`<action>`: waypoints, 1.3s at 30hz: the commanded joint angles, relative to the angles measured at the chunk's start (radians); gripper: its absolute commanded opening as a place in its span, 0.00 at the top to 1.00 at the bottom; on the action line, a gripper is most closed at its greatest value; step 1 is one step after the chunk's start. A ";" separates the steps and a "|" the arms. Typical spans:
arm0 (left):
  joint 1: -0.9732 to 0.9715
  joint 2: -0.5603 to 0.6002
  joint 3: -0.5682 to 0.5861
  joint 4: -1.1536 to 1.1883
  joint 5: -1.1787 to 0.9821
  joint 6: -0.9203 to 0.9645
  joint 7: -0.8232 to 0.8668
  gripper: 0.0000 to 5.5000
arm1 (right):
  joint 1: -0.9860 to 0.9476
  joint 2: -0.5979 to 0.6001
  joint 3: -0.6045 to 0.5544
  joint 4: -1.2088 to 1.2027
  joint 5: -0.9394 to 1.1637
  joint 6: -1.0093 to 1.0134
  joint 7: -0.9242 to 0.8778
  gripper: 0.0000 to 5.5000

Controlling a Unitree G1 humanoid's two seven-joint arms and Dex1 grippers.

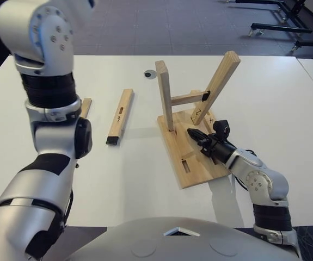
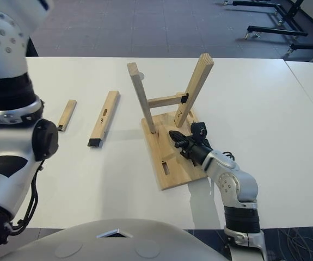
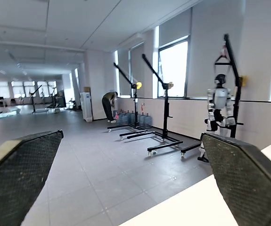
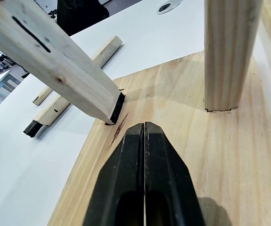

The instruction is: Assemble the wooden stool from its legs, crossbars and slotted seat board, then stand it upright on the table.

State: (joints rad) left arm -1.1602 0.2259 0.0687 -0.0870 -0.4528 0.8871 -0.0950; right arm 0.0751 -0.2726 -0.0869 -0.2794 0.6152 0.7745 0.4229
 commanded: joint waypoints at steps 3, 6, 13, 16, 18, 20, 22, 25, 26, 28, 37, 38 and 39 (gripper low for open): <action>0.107 -0.075 -0.017 -0.078 -0.009 0.061 0.030 0.02 | 0.019 0.007 0.014 0.003 -0.015 -0.005 -0.011 1.00; 0.137 -0.065 -0.003 -0.043 0.017 0.025 0.021 0.02 | 0.029 0.027 0.087 0.015 -0.085 -0.036 -0.043 1.00; 0.142 -0.028 0.058 -0.009 0.059 -0.019 0.031 0.02 | -0.035 0.135 0.278 0.148 -0.267 -0.130 -0.142 1.00; 0.145 -0.016 0.065 -0.019 0.079 -0.030 0.035 0.02 | -0.074 0.183 0.294 0.229 -0.315 -0.175 -0.181 1.00; 0.148 -0.008 0.066 -0.026 0.089 -0.035 0.033 0.02 | -0.088 0.195 0.281 0.260 -0.323 -0.195 -0.188 1.00; 0.145 0.002 0.078 -0.023 0.089 -0.039 0.029 0.02 | -0.092 0.184 0.252 0.256 -0.314 -0.197 -0.177 1.00; 0.139 0.012 0.087 -0.016 0.093 -0.035 0.032 0.02 | -0.092 0.178 0.228 0.234 -0.297 -0.189 -0.165 1.00; 0.129 0.010 0.086 0.008 0.109 -0.035 0.047 0.02 | -0.087 0.180 0.234 0.223 -0.303 -0.190 -0.158 1.00; 0.118 0.009 0.084 0.020 0.118 -0.045 0.053 0.02 | -0.084 0.184 0.239 0.229 -0.309 -0.194 -0.158 1.00; 0.065 0.003 0.096 0.061 0.129 -0.066 0.070 0.02 | -0.077 0.196 0.239 0.236 -0.310 -0.198 -0.165 1.00; -0.147 0.012 0.104 0.262 0.176 -0.151 0.086 0.02 | -0.069 0.211 0.233 0.232 -0.306 -0.195 -0.173 1.00; -0.149 0.005 0.104 0.280 0.177 -0.151 0.087 0.02 | -0.067 0.211 0.232 0.231 -0.305 -0.195 -0.174 1.00; -0.126 -0.010 0.107 0.289 0.171 -0.146 0.087 0.02 | -0.066 0.211 0.233 0.231 -0.305 -0.194 -0.173 1.00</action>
State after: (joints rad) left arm -1.2961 0.2323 0.1733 0.1736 -0.2824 0.7361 -0.0126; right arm -0.0395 -0.0532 0.1465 -0.0932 0.3306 0.5406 0.2659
